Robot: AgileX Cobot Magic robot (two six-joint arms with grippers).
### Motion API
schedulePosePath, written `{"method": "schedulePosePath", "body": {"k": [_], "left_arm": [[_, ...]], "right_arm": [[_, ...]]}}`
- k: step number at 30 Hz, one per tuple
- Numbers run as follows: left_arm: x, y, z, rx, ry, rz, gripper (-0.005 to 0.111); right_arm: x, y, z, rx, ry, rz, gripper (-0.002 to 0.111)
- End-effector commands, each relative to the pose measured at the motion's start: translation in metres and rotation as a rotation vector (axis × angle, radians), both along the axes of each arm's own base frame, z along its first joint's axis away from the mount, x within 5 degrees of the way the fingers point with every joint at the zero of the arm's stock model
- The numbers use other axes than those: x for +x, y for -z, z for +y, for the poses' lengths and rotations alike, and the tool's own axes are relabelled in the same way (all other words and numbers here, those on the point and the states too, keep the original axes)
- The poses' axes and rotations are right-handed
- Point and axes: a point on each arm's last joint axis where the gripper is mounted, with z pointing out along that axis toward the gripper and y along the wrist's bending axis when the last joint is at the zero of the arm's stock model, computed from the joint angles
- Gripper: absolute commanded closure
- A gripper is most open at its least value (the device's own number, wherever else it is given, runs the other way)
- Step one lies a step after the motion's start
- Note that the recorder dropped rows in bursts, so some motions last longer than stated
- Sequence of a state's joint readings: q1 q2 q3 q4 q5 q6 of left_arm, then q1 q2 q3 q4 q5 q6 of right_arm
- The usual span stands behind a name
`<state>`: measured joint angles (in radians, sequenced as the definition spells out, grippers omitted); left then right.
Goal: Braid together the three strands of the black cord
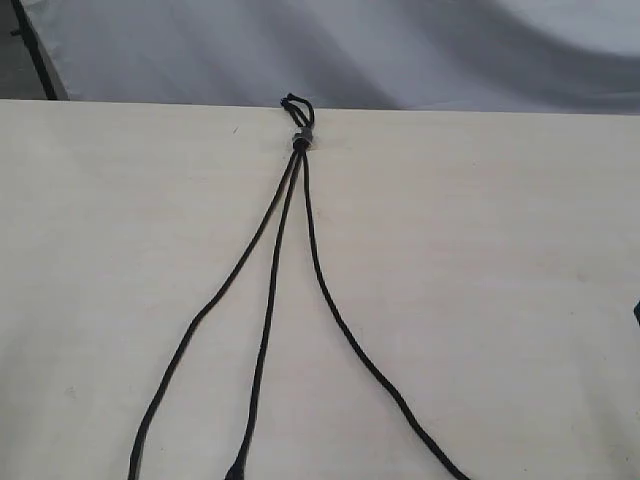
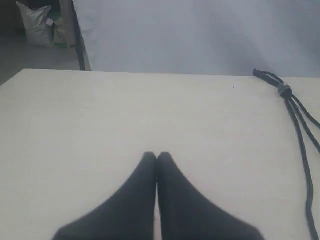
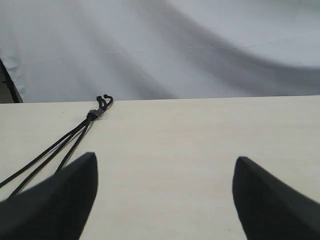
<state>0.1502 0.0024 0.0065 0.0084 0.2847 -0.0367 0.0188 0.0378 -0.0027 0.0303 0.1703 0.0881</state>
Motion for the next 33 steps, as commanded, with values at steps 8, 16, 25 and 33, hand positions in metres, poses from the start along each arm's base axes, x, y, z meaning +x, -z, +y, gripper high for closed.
{"method": "schedulePosePath", "body": {"k": [8, 16, 25, 33], "left_arm": [[0.001, -0.008, -0.001, -0.061, -0.003, -0.082, 0.106], [-0.007, -0.056, 0.006, -0.489, -0.015, -0.692, 0.106], [-0.02, -0.084, -0.006, -0.258, 0.129, -0.926, 0.107], [0.006, -0.096, -0.004, -0.213, 0.065, -0.555, 0.107]], "right_arm": [[0.0, 0.0, 0.0, -0.011, 0.006, -0.008, 0.037], [0.0, -0.018, -0.001, 0.091, 0.014, -0.204, 0.037], [-0.016, -0.062, -0.003, 0.186, -0.007, -0.728, 0.037], [0.001, -0.091, -0.001, 0.053, 0.013, -0.452, 0.037]]}}
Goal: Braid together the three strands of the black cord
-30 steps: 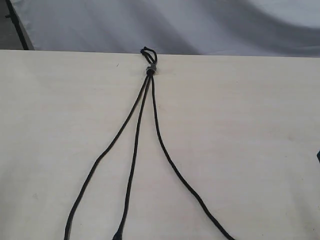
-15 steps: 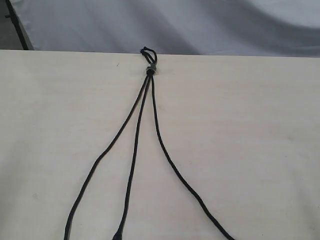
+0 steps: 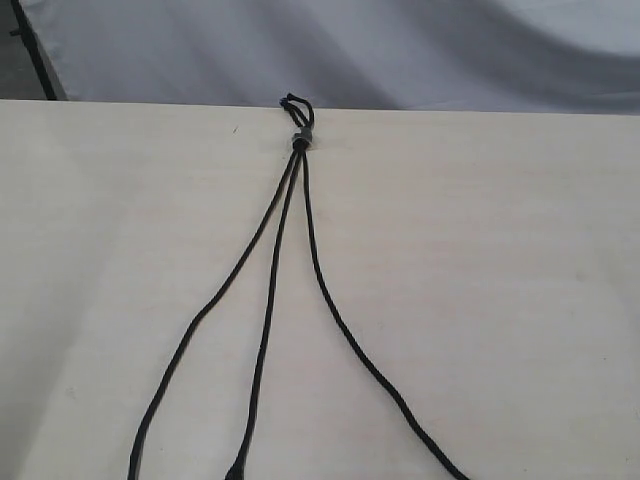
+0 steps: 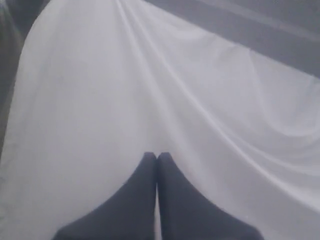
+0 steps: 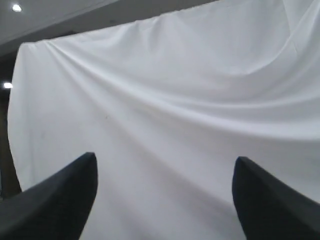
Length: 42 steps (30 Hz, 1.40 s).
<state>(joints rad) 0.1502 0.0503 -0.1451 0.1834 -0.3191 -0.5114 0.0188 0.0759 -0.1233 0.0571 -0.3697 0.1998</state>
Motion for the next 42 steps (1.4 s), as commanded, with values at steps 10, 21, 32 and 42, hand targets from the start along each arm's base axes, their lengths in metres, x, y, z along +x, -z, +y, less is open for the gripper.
{"method": "schedulePosePath", "body": {"k": [10, 21, 32, 42], "left_arm": [[0.09, 0.023, -0.003, 0.065, 0.144, 0.611, 0.107], [0.164, 0.062, -0.052, 0.19, 0.571, 1.013, 0.107], [0.201, 0.128, -0.173, 0.489, 0.655, 1.289, 0.096], [0.223, 0.132, -0.243, 0.547, 0.77, 1.225, 0.066]], "right_arm": [[0.079, 0.008, 0.007, -0.108, -0.029, 0.617, 0.037], [0.163, 0.036, 0.079, -0.353, -0.33, 1.185, 0.037], [0.258, 0.046, 0.075, -0.644, -0.321, 1.457, 0.102], [0.281, 0.065, -0.008, -0.292, -0.126, 1.504, 0.108]]}}
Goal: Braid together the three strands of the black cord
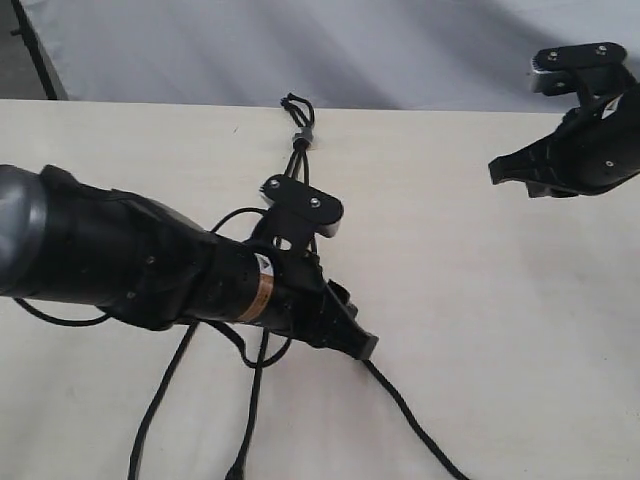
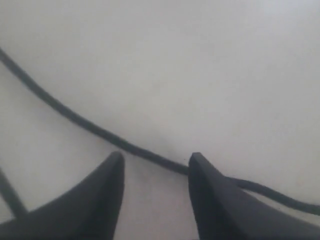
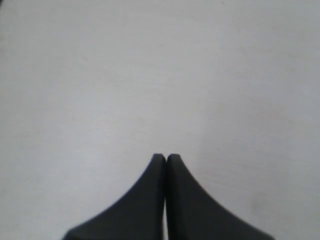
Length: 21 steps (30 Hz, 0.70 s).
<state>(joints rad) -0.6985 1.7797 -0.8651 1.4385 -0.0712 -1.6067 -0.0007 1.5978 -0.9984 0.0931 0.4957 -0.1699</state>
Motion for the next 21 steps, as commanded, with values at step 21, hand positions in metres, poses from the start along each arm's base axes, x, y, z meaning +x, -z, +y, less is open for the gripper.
{"method": "schedulePosePath", "body": {"k": [21], "left_arm": [[0.054, -0.068, 0.002, 0.333, -0.245, 0.239, 0.066]], "right_arm": [[0.007, 0.013, -0.01, 0.036, 0.03, 0.02, 0.108]]}}
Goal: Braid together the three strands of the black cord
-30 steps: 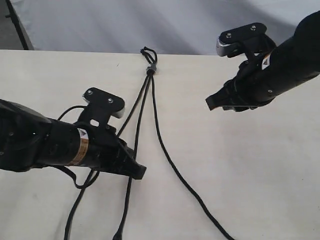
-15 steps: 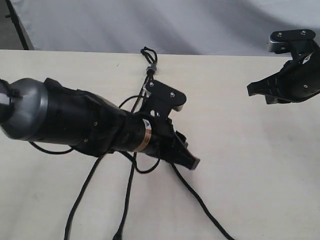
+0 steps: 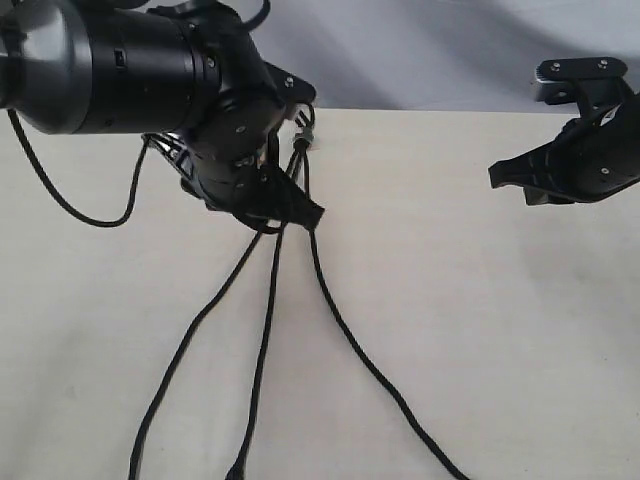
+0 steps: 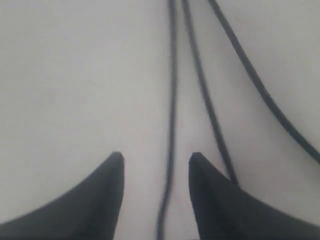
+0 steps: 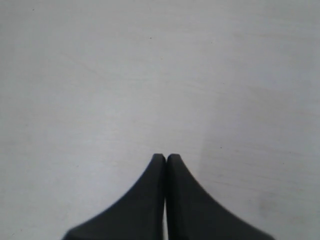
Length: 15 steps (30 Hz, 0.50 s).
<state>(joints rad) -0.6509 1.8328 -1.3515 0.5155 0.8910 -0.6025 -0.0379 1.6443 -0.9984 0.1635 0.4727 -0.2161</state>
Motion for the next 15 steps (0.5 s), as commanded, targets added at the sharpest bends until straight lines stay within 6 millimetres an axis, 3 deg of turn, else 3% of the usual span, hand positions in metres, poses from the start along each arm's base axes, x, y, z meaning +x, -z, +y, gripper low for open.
{"method": "schedulePosePath", "body": {"k": [1, 6, 10, 15], "left_arm": [[-0.01, 0.008, -0.029, -0.276, 0.075, 0.159, 0.066], [-0.007, 0.034, -0.048, -0.354, 0.101, 0.202, 0.066], [-0.004, 0.063, -0.051, -0.319, 0.082, 0.264, 0.066], [-0.004, 0.082, -0.051, -0.283, 0.07, 0.314, 0.066]], "right_arm": [[0.0, 0.0, 0.0, 0.001, -0.006, 0.0, 0.108], [0.0, 0.0, 0.0, -0.003, -0.014, -0.001, 0.108], [0.0, 0.0, 0.0, -0.006, -0.024, -0.002, 0.108], [0.0, 0.0, 0.0, -0.004, -0.022, -0.002, 0.108]]}}
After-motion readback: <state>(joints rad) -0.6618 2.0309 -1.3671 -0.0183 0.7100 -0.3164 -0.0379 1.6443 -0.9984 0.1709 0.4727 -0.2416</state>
